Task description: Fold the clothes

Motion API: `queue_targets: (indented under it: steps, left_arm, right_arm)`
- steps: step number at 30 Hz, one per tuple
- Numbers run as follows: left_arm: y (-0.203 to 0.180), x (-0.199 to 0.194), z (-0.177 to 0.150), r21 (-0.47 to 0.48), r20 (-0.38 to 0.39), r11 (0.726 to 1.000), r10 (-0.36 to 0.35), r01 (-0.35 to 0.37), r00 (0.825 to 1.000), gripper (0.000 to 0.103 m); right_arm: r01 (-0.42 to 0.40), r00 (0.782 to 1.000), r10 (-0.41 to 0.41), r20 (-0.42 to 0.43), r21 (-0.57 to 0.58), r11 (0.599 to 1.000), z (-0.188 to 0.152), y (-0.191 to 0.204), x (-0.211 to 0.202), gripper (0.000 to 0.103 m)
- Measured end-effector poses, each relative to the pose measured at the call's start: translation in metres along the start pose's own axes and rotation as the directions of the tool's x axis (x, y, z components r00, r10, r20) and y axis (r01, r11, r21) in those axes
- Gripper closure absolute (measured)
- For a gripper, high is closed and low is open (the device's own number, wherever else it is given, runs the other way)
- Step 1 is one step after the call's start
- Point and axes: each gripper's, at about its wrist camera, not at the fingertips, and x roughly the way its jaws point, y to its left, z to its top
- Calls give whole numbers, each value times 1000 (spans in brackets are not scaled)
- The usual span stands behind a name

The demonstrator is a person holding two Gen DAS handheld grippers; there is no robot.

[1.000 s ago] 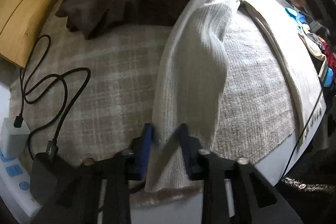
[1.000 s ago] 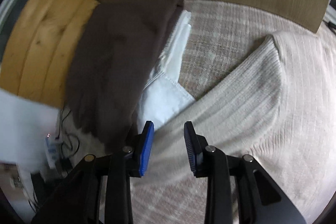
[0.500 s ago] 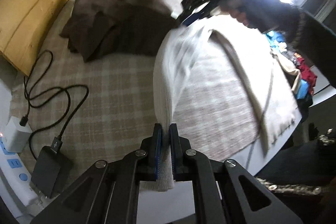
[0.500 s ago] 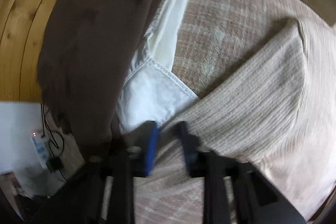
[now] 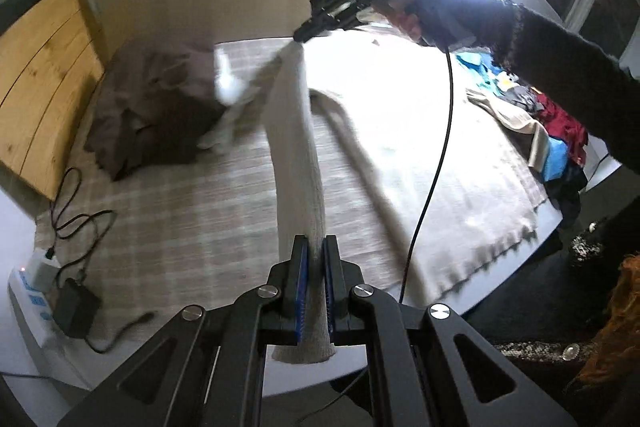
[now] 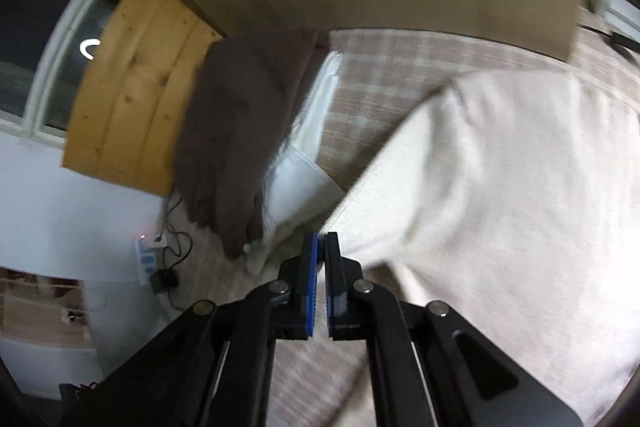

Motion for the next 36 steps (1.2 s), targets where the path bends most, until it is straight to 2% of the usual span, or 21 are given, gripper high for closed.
queue_targets:
  steps: [4,6,7,9,11,12,14,16,18,20,23,24,27,29,31,34,35,36]
  left_arm:
    - [-60,19,7,39,-27,999,13,-12,1000,96]
    - [-92,40,5,35,-69,999,-37,40,997,95]
    - [-107,53,1,40,-107,998,-39,44,993,91]
    - [-133,76,-10,54,-179,998,-25,35,984,91]
    - [-150,82,-24,33,-213,999,-16,24,977,91]
    - [-151,79,-29,9,-211,1000,-16,18,977,90]
    - [-149,68,-39,-58,-199,998,-7,-4,980,82]
    - [-140,63,-45,-128,-193,991,1,-26,981,82]
    - [-127,67,-49,-218,-185,976,-10,-31,983,82]
    - [-121,79,-48,-255,-183,967,-24,-23,983,82]
    - [-119,107,-41,-281,-184,960,-61,6,981,82]
    - [-120,115,-38,-279,-187,960,-73,18,980,82]
    - [-124,144,-36,-249,-227,968,-68,9,972,82]
    - [-124,155,-39,-237,-254,971,-62,0,965,100]
    - [-119,150,-44,-240,-271,971,-63,-4,960,101]
    - [-98,123,-48,-278,-297,959,-25,-61,954,99]
    - [-89,112,-45,-295,-303,953,-29,-65,953,90]
    - [-82,104,-37,-303,-281,951,-22,-67,960,85]
  right_arm:
    - [-40,999,41,19,-12,999,-20,-38,-24,100]
    - [-42,999,42,6,-5,999,-30,-59,-23,100]
    - [9,1000,-9,-22,-13,1000,-36,-71,-19,99]
    - [98,992,-100,-73,-29,995,-48,-94,-12,96]
    - [90,991,-91,-98,-8,996,-60,-111,-16,95]
    - [83,991,-83,-106,-2,997,-66,-119,-20,93]
    - [76,993,-79,-92,-40,996,-78,-120,-42,92]
    - [80,993,-87,-81,-88,993,-88,-116,-66,92]
    - [12,997,-20,-79,-98,995,-95,-112,-87,92]
    - [-64,996,58,-64,-105,992,-97,-105,-111,90]
    - [-86,996,85,-12,-150,985,-95,-89,-137,69]
    - [-82,996,85,6,-160,984,-93,-85,-140,67]
    - [-60,997,68,37,-182,981,-79,-83,-135,67]
    - [-55,998,62,32,-174,983,-67,-86,-120,67]
    - [-50,998,55,28,-165,985,-55,-91,-105,67]
    - [-33,999,36,16,-147,989,-31,-95,-80,67]
    - [-33,999,35,10,-141,990,-21,-96,-69,67]
    - [-32,999,33,5,-135,990,-12,-97,-58,67]
